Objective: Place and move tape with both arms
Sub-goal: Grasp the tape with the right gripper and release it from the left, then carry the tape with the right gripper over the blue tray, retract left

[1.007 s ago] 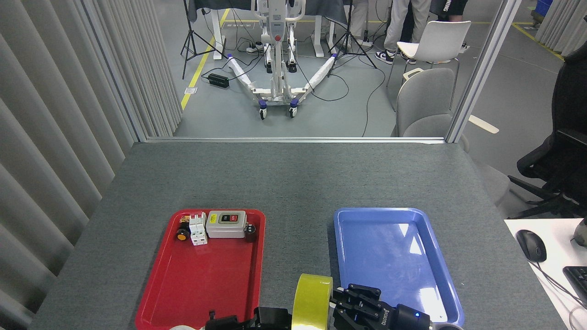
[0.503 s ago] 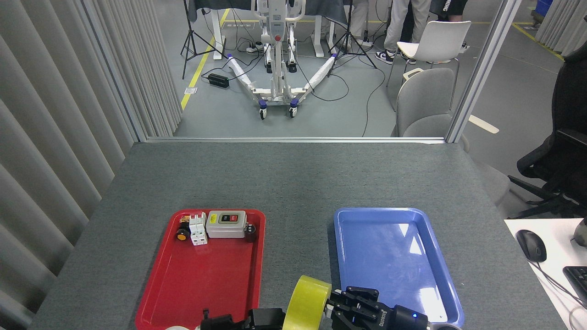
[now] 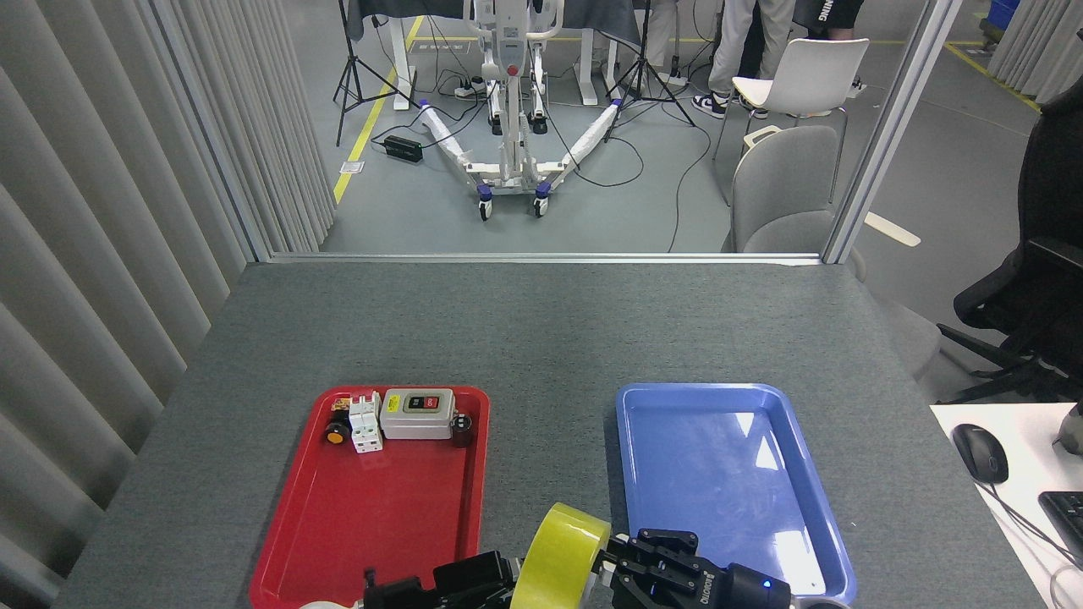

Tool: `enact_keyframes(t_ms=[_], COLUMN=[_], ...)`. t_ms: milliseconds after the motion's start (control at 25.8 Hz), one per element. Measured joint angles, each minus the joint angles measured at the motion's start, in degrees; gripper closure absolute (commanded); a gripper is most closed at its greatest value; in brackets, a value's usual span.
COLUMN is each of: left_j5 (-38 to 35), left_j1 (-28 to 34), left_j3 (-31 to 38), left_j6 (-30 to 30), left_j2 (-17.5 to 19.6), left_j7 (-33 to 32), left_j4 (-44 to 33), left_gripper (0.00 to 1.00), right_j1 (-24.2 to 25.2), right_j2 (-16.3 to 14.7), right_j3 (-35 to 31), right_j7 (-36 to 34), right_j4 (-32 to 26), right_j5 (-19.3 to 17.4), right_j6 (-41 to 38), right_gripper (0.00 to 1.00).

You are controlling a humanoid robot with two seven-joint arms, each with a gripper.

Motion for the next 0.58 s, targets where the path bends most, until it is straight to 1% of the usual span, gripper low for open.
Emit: enact_keyframes(t_ms=[387, 581], left_j5=[-0.09, -0.35], left_j1=[-0.27, -0.16], left_j3=[2.47, 5.08], left_j6=[-0.45, -2.8], left_j2=[-0.12, -0.18], left_j7=[0.3, 2.27], left_j4=[0.04, -0.54], left_gripper=[0.0, 0.0], right_j1=[0.18, 0.68], right_j2=[-0.03, -0.11], right_j3=[-0.41, -1.77], right_j7=[-0.32, -0.39], right_j4=[-0.01, -0.05], right_j5=[-0.41, -0.71], right_j6=[0.0, 0.0], right_gripper=[0.71, 0.71])
